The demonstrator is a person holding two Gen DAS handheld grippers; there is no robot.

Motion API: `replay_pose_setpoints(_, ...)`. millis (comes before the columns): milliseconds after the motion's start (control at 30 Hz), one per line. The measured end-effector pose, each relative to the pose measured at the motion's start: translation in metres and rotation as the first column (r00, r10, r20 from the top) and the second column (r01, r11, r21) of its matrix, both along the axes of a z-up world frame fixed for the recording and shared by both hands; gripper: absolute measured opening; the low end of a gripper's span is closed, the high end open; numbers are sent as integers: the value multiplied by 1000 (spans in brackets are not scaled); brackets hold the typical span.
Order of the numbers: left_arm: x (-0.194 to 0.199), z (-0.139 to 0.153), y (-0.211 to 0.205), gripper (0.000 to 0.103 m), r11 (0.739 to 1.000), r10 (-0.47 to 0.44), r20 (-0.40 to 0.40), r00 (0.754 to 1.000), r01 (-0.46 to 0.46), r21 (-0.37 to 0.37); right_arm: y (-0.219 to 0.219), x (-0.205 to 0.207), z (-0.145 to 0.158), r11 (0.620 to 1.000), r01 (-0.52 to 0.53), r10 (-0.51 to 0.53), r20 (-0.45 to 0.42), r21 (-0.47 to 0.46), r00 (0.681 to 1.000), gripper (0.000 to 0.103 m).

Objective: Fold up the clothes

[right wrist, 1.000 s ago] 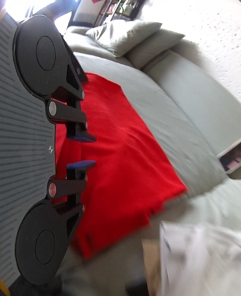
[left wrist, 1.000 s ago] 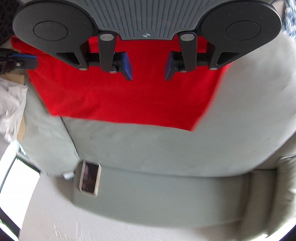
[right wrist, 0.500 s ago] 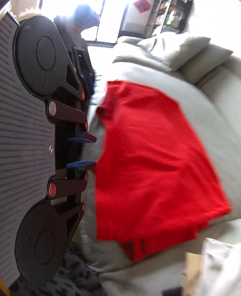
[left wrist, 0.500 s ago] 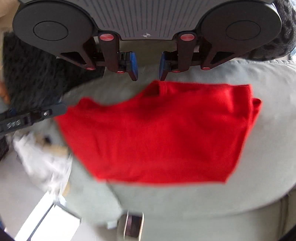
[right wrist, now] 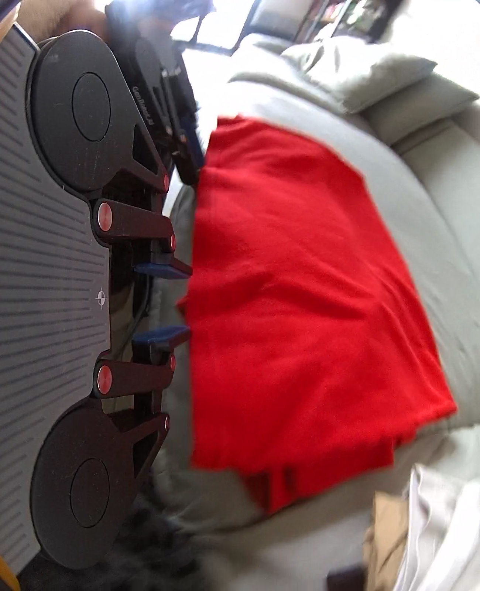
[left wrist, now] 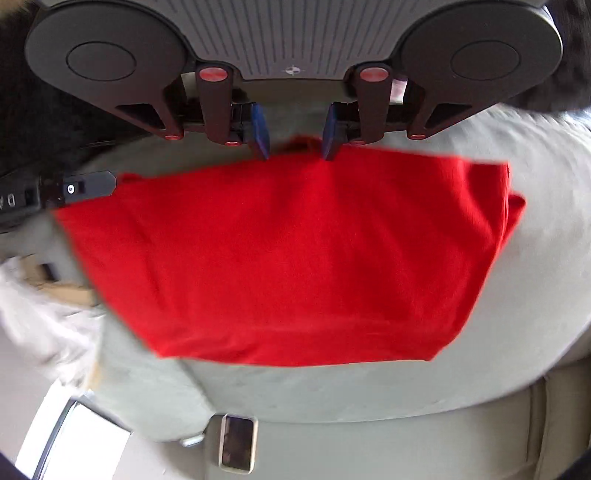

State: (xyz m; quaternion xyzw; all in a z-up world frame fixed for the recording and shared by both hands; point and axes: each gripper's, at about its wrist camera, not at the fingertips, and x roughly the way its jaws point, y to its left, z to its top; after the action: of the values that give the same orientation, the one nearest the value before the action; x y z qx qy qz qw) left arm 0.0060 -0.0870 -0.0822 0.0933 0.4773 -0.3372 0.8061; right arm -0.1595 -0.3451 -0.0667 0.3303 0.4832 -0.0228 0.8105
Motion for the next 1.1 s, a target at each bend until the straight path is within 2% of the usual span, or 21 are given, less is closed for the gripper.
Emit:
replay_pose_setpoints(100, 6, 13, 8, 31, 996, 78, 56, 995, -76, -44, -17, -11, 20, 994, 100, -95, 100, -47, 991, 40)
replay_pose_setpoints(200, 15, 28, -3, 39, 986, 157, 97, 983, -150, -72, -33, -8, 34, 971, 231, -218, 181, -57, 959, 43)
replay_pose_setpoints(300, 21, 41, -18, 47, 986, 158, 131, 979, -149, -77, -47, -1, 43, 947, 317, -299, 224, -48, 928, 46)
replay_pose_setpoints(367, 25, 46, -31, 47, 989, 137, 170, 976, -126, -73, -54, 12, 42, 931, 357, -330, 254, -70, 909, 46)
replay_pose_setpoints(400, 31, 44, -38, 47, 991, 123, 191, 974, -110, -75, -57, 22, 39, 927, 366, -334, 266, -81, 904, 43)
replay_pose_setpoints(433, 34, 41, -47, 46, 992, 112, 210, 971, -97, -80, -62, 31, 35, 925, 373, -340, 276, -77, 899, 25)
replay_pose_setpoints(500, 42, 34, -75, 43, 993, 94, 240, 966, -74, -91, -75, 45, 25, 924, 382, -361, 293, -14, 885, 9)
replay_pose_setpoints(567, 43, 29, -95, 41, 992, 78, 234, 969, -51, -118, -87, 61, 12, 911, 410, -405, 302, 47, 863, 9)
replay_pose_setpoints(633, 42, 22, -110, 39, 988, 50, 218, 975, -16, -156, -92, 79, -1, 897, 439, -433, 315, 57, 844, 10)
replay_pose_setpoints(667, 41, 17, -117, 37, 987, 34, 216, 976, 2, -163, -94, 88, -8, 897, 439, -433, 312, 55, 846, 10)
replay_pose_setpoints(733, 39, 9, -131, 22, 984, 1, 214, 977, 37, -176, -98, 106, -21, 903, 426, -420, 301, 48, 856, 11)
replay_pose_setpoints(800, 40, -1, -141, 16, 989, -33, 169, 985, 56, -134, -102, 122, -35, 910, 412, -405, 282, 38, 870, 11)
replay_pose_setpoints(867, 36, -8, -144, 16, 991, -48, 176, 983, 69, -115, -109, 136, -49, 911, 412, -397, 215, -26, 892, 10)
replay_pose_setpoints(900, 33, -9, -144, 16, 991, -60, 188, 980, 81, -105, -113, 135, -55, 900, 428, -409, 184, -80, 894, 0)
replay_pose_setpoints(1000, 35, -8, -142, 17, 991, -73, 178, 981, 92, -102, -116, 124, -53, 852, 493, -464, 184, -176, 867, 0)
replay_pose_setpoints(1100, 36, -7, -143, 19, 991, -74, 177, 981, 92, -95, -101, 116, -30, 822, 491, -444, 215, -288, 870, 5)
